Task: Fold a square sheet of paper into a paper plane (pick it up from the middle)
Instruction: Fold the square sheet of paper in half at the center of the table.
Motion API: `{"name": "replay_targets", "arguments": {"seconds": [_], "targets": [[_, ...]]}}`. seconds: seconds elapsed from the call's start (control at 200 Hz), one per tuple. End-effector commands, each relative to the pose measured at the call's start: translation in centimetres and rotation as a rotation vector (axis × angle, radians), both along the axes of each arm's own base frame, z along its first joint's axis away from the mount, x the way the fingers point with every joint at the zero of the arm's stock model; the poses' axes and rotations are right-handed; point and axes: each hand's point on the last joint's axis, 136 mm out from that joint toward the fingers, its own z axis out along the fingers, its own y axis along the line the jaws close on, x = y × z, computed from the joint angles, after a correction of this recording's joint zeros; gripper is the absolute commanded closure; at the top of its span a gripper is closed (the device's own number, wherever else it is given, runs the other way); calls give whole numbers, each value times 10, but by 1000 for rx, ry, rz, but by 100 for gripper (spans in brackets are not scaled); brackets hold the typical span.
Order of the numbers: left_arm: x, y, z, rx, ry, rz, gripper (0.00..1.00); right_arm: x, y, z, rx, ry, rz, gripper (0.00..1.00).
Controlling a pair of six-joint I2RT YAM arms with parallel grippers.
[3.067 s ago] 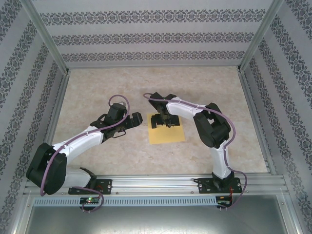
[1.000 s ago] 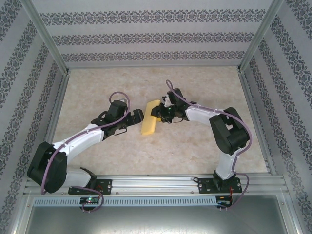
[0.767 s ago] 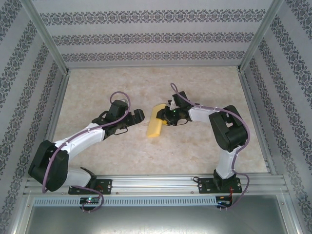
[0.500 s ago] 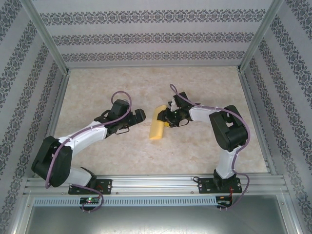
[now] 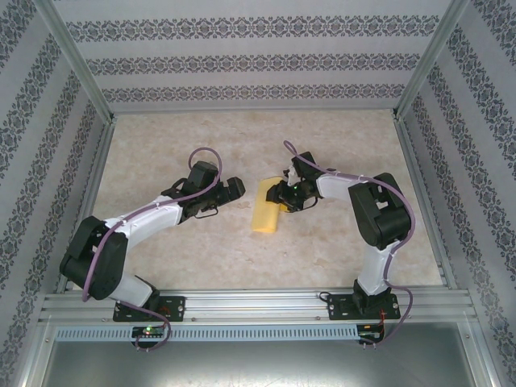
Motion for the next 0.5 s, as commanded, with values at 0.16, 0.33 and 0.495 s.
{"name": "replay_targets", "arguments": {"seconds": [0.16,0.33,0.495], "targets": [[7,-6,13,-13,-64,-23,0,-1,2,-8,-25,17,99,53],[7,-7,12,-21,-69,-26,0,-2,0,-10,-37,27,90,51],[10,-16,16,-47,-67,-53,1,-2,-1,3,-39,-6,85,47]]}}
